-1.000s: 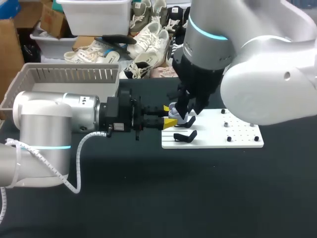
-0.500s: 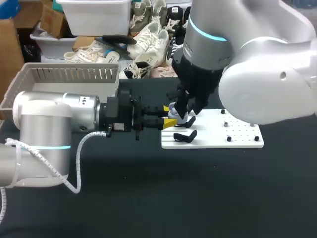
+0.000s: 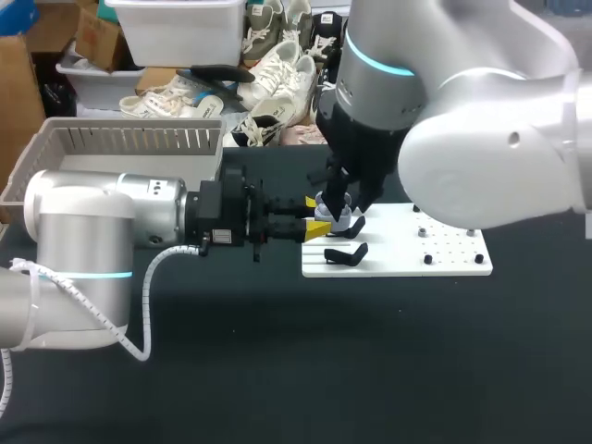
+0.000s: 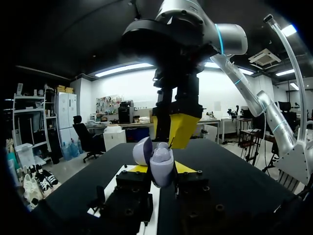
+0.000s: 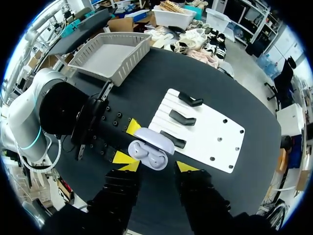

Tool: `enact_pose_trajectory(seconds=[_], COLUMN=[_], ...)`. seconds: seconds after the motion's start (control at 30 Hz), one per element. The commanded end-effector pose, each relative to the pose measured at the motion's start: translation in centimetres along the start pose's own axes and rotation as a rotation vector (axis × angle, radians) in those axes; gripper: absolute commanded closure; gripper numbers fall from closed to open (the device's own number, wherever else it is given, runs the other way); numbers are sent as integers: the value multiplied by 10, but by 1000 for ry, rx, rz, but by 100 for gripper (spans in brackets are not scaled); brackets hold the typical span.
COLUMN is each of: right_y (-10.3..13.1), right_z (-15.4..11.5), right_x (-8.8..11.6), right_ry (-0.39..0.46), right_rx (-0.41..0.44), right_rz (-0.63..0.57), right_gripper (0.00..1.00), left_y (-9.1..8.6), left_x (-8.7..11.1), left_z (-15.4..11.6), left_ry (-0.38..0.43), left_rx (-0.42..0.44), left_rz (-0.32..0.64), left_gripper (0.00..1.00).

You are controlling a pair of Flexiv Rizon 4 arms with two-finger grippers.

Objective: Pick up each earbud case from the left stands, insert the matching earbuds, close the lid, and place the case in the box.

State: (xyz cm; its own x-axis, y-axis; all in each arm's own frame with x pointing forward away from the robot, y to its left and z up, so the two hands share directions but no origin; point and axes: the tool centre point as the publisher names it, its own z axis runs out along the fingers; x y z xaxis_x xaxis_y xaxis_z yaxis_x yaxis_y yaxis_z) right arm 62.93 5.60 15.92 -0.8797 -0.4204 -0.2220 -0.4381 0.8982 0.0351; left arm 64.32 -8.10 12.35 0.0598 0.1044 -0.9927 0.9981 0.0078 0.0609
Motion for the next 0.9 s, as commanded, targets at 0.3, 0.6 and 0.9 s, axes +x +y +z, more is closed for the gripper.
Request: enact_pose_trajectory(seconds=[0.3, 0.6, 0.9], right_y=[1, 13, 18], right_z=[-10, -23, -21], right_x=[10, 21, 25], right_ry=[9, 21, 35], right_rx=[-19, -116, -146], right_rz=[-8, -98, -150], right_gripper=[56, 41, 40], left_y=[-1, -1, -1], left_x=[0, 0, 0], left_z=[0, 0, 0], left_ry=[-2, -2, -2], left_rx=[-2, -2, -2], left_rz=[1, 1, 1], left_gripper=[100, 100, 100])
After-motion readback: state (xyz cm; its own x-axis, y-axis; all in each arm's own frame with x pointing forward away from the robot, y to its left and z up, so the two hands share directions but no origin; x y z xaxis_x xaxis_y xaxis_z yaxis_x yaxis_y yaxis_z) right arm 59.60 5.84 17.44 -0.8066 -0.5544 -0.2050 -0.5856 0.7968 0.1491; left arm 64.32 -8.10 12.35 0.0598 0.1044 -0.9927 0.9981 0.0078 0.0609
